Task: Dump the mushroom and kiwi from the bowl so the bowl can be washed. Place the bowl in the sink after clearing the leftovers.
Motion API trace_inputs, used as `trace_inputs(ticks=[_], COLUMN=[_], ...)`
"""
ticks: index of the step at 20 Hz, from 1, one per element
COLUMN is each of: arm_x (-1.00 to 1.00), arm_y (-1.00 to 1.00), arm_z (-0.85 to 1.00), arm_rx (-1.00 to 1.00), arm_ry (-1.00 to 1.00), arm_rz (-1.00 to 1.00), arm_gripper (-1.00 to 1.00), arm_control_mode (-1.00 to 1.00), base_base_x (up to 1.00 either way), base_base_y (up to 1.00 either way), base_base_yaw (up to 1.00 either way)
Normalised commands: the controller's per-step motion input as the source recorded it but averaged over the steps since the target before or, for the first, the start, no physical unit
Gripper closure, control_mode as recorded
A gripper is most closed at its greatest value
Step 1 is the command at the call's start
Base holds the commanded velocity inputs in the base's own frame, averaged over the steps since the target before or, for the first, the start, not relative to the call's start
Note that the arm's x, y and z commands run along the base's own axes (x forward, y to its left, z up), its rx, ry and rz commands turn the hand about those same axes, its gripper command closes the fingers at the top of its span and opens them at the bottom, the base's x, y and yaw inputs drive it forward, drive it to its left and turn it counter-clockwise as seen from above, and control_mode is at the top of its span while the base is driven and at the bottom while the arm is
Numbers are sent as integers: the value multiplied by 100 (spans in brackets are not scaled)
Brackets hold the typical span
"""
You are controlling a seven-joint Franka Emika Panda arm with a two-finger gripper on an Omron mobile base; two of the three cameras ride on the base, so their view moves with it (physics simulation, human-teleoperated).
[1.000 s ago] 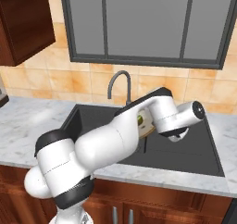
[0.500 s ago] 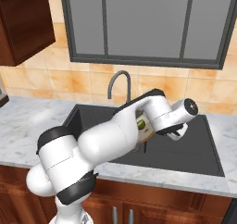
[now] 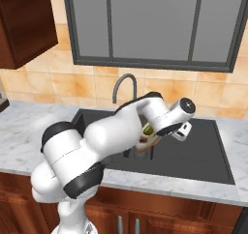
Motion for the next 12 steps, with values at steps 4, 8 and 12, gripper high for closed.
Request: trace_inputs(ticks=[4,8,12], arm_x=[10,18,21], arm_y=[0,0,0], arm_z=[-18,-5,-12], arm_rx=[-13,-9,-16], arm_ry=[2,0,0], arm_rz=[0,0,0], arm_gripper=[100,100,100], arm_control_mode=[-100,-100,-100], base_base_x=[0,0,0], base_base_y=[0,0,0], base_base_yaw=[0,0,0])
